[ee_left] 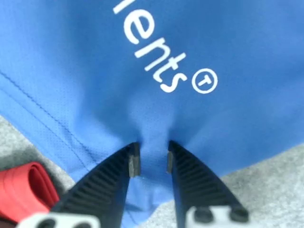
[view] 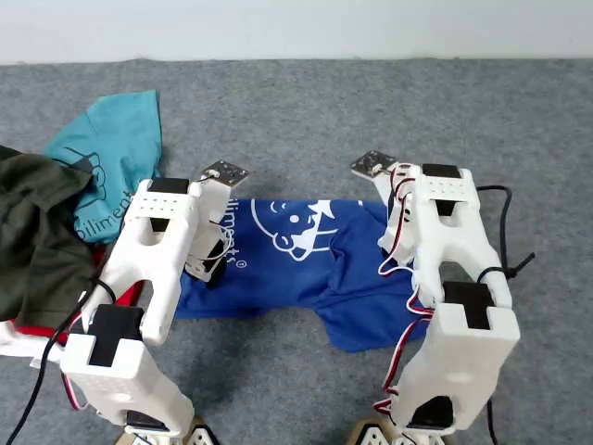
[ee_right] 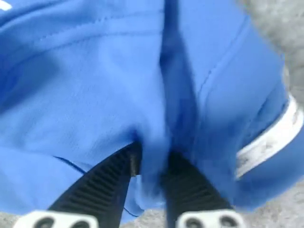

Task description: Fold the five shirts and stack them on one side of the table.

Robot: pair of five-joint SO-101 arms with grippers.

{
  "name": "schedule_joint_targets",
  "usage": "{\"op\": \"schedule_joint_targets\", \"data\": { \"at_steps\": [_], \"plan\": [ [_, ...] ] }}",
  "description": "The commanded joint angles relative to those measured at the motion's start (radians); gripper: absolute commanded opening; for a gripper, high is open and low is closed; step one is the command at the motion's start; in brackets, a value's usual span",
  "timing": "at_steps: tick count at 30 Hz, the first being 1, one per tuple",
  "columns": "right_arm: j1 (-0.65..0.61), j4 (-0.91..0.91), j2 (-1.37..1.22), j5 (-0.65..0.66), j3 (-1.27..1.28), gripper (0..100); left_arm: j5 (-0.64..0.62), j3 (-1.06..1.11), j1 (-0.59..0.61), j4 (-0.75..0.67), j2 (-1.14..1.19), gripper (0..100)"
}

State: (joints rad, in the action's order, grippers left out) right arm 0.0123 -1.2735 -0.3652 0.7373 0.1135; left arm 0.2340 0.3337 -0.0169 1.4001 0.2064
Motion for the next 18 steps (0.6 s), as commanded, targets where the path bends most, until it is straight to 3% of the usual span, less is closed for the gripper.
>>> {"op": "schedule_joint_targets", "data": {
  "at_steps": [1,18],
  "plan": [
    [-0.002,-0.035,0.005,-0.009,-0.026,2.0,-0.005,-0.002,-0.009,-0.003,-0.008,11],
    [0.093,-0.251,0.120,0.054,-0.020,1.3,-0.005,-0.002,-0.009,-0.003,-0.006,11]
  ]
}}
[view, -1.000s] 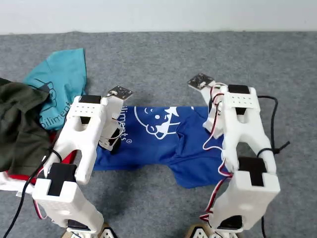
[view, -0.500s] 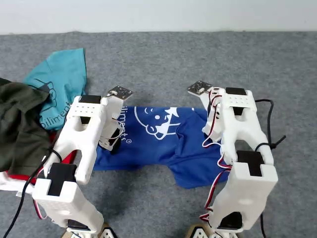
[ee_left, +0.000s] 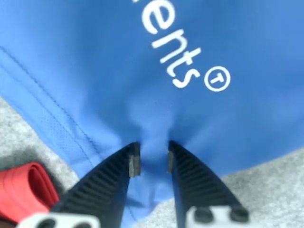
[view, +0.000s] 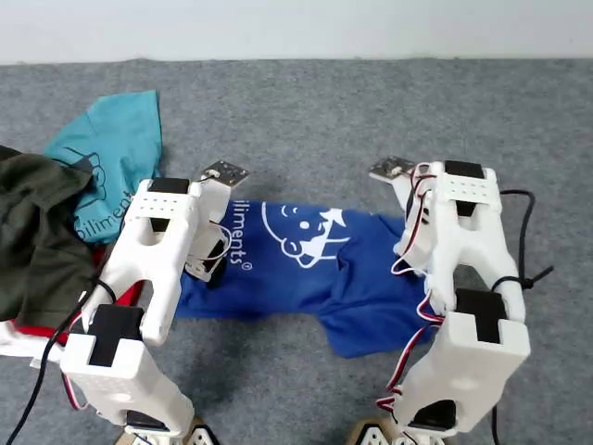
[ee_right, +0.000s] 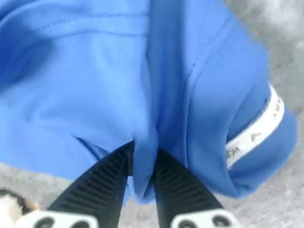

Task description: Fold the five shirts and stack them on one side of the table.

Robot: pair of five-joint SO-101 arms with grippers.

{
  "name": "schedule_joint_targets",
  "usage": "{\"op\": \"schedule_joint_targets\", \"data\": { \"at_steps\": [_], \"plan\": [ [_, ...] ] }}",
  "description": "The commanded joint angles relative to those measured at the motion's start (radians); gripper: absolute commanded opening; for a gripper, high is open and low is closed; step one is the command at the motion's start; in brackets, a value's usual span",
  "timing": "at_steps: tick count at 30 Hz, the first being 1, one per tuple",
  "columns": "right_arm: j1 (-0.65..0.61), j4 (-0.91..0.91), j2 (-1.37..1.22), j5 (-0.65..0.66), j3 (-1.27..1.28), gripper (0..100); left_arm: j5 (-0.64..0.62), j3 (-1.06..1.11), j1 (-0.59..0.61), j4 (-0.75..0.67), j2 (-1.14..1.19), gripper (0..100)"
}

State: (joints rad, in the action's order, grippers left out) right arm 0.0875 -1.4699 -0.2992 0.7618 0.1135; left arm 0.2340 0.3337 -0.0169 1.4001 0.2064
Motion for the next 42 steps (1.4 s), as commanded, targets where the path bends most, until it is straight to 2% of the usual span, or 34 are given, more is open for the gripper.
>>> {"op": "schedule_joint_targets", "data": {
  "at_steps": [1,7,12,17,25,28,37,42],
  "plan": [
    [0.018,-0.065,0.059,0.031,-0.020,2.3,-0.005,-0.002,-0.009,-0.003,-0.006,11],
    [0.010,-0.079,0.065,0.026,-0.020,22.5,-0.005,-0.002,-0.009,-0.003,-0.006,11],
    [-0.028,-0.073,0.111,0.023,-0.026,18.5,-0.005,-0.002,-0.009,-0.003,-0.006,11],
    [-0.082,0.004,0.193,-0.054,-0.026,20.4,-0.005,-0.002,-0.009,-0.003,-0.006,11],
    [-0.051,0.308,0.168,-0.253,-0.025,24.7,-0.005,-0.002,-0.009,-0.003,-0.006,11],
    [-0.027,0.361,0.097,-0.261,-0.026,24.7,-0.005,-0.002,-0.009,-0.003,-0.006,11],
    [0.070,0.371,-0.085,-0.259,-0.083,24.7,-0.005,-0.002,-0.009,-0.003,-0.006,11],
    [0.067,0.367,-0.176,-0.258,-0.107,24.4,-0.005,-0.002,-0.009,-0.003,-0.006,11]
  ]
}}
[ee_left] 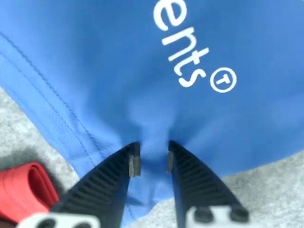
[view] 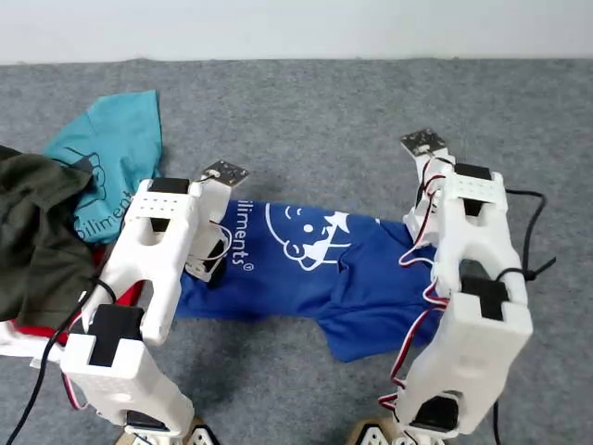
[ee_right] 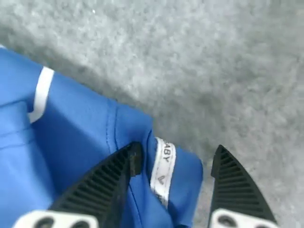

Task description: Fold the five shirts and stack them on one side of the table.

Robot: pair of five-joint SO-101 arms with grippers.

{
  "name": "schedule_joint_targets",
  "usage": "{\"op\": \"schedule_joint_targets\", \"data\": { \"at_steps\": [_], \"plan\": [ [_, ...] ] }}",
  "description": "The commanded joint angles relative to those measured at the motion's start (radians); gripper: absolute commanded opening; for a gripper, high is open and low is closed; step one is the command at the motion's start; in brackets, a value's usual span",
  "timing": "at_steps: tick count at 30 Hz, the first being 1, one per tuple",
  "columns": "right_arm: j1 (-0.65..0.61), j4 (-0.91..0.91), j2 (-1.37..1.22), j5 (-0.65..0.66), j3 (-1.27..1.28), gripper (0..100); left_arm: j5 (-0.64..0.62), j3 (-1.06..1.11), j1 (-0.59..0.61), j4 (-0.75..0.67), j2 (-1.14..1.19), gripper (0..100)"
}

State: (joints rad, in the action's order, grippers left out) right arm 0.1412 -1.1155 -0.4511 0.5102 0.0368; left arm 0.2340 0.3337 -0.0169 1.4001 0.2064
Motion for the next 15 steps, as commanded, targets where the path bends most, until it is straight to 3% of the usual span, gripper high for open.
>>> {"op": "schedule_joint_targets", "data": {
  "at_steps": [1,4,8,10,15],
  "plan": [
    [0.013,0.013,-0.041,-0.006,-0.031,24.4,-0.005,-0.002,-0.009,-0.003,-0.006,11],
    [0.013,0.012,-0.067,-0.005,-0.031,18.8,-0.005,-0.001,-0.009,-0.003,-0.006,11],
    [0.015,0.007,-0.067,0.029,-0.031,0.0,-0.005,0.012,-0.009,-0.003,-0.006,11],
    [0.015,0.007,-0.067,0.031,-0.032,3.6,-0.005,0.016,-0.009,-0.003,-0.006,11],
    [0.016,0.005,-0.067,0.031,-0.083,1.0,-0.005,0.018,-0.009,-0.003,-0.006,11]
  ]
}}
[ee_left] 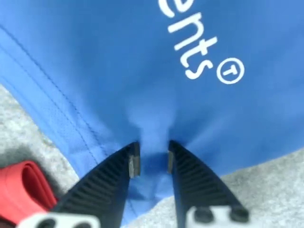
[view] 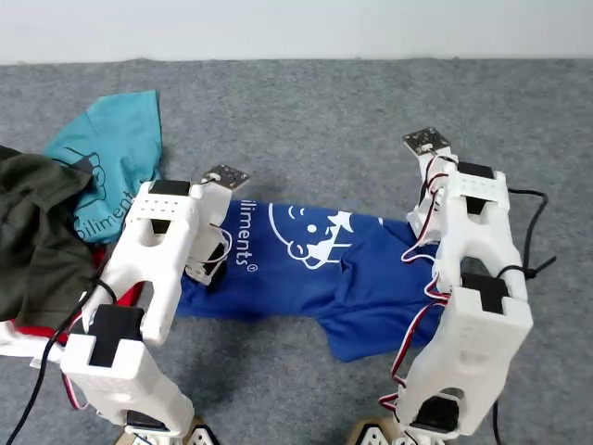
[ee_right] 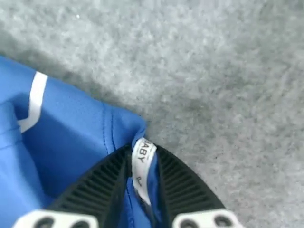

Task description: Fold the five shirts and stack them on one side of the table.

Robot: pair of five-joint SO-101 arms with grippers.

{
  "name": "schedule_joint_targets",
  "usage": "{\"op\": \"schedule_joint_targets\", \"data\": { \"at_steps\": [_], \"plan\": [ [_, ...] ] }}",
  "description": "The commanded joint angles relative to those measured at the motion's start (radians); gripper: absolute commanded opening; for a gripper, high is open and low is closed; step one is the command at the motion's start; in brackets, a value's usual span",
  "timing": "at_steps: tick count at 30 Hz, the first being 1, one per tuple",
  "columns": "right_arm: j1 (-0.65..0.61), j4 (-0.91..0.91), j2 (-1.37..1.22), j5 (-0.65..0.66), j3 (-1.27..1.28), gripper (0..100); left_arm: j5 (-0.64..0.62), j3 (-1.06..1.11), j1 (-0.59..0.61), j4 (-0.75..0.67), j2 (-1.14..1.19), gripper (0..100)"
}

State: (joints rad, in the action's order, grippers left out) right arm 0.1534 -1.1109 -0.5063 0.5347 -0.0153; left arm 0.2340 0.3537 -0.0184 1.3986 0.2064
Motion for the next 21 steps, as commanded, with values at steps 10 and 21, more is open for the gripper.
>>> {"op": "schedule_joint_targets", "data": {
  "at_steps": [10,21],
  "plan": [
    [0.005,0.035,-0.022,0.009,-0.204,0.9,-0.005,-0.002,-0.008,-0.002,-0.006,11],
    [-0.005,0.162,-0.061,0.006,-0.212,4.7,-0.005,-0.002,-0.008,-0.002,-0.006,11]
  ]
}}
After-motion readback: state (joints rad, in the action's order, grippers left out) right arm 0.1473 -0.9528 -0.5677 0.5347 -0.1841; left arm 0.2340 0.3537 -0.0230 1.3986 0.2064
